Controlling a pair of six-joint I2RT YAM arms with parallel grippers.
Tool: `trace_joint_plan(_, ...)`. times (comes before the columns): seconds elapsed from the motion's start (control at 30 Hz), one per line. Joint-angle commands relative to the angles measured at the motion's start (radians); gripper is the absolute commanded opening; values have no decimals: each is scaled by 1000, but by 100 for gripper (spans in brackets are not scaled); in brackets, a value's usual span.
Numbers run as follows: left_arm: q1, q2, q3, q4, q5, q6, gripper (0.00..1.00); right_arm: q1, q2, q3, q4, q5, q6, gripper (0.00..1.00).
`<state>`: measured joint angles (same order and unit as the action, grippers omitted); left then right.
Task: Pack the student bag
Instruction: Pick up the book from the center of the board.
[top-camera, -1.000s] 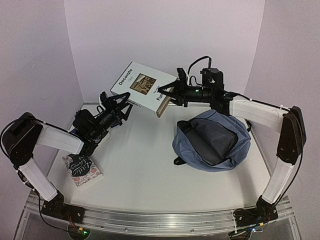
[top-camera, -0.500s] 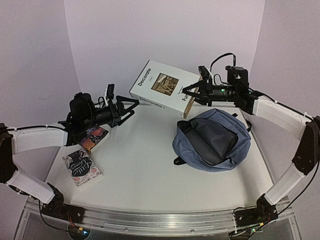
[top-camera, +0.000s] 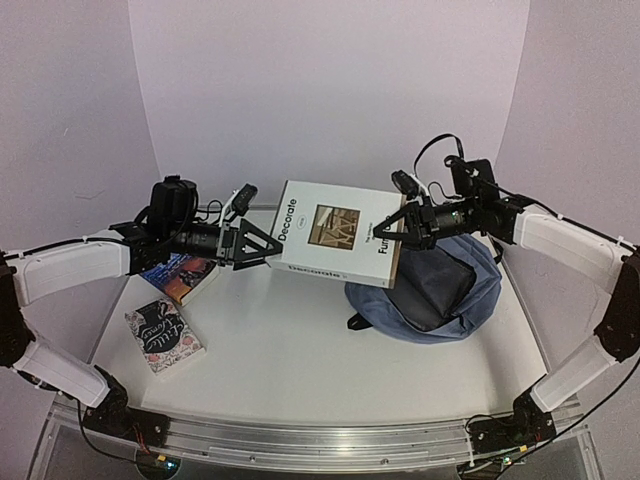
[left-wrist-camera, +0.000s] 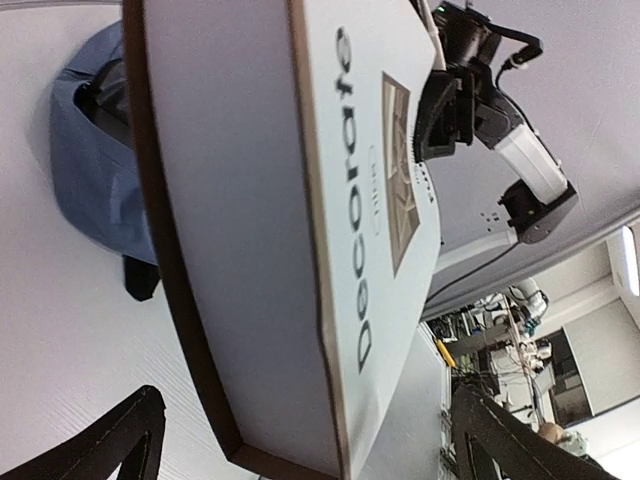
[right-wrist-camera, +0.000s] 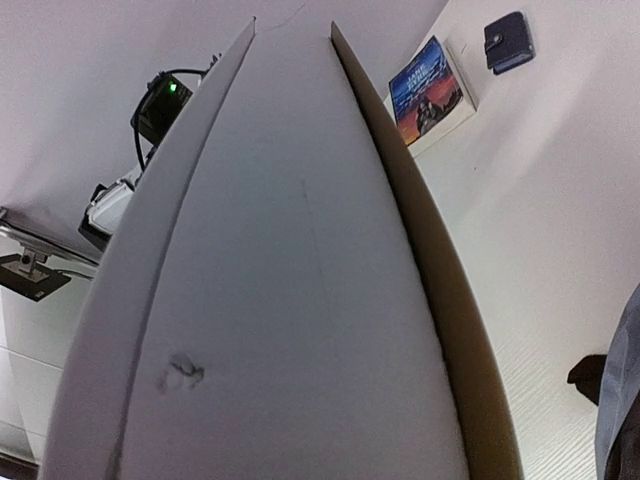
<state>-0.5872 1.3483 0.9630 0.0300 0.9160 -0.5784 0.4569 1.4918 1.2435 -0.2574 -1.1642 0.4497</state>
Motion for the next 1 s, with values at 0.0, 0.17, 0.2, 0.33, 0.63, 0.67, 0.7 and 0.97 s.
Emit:
trace_joint_plan(0.0,6,-24,7,163,131,-89,98,9,-20,4,-35,-103,-80,15)
trace_joint_plan(0.17,4,52,-43,423,196,-291,89,36,-8,5,-43,-127,-97,15)
trace_joint_plan(0.2,3,59,-50,460,204,-312,87,40,-4,5,-45,-127,-99,15)
trace_joint_plan(0.33,-5,89,-69,583,211,-394,77,51,6,10,-47,-134,-104,15)
trace_joint_plan(0.63,-41,151,-84,767,234,-509,46,60,31,37,-56,-121,-111,15)
trace_joint_plan(0.67,-40,153,-88,780,232,-519,42,60,36,43,-59,-102,-109,16)
trace_joint_plan(0.7,-40,155,-92,790,229,-529,38,60,39,50,-65,-78,-110,19)
trace_joint_plan(0.97,-26,131,-114,704,112,-519,7,3,47,126,-194,234,-220,66)
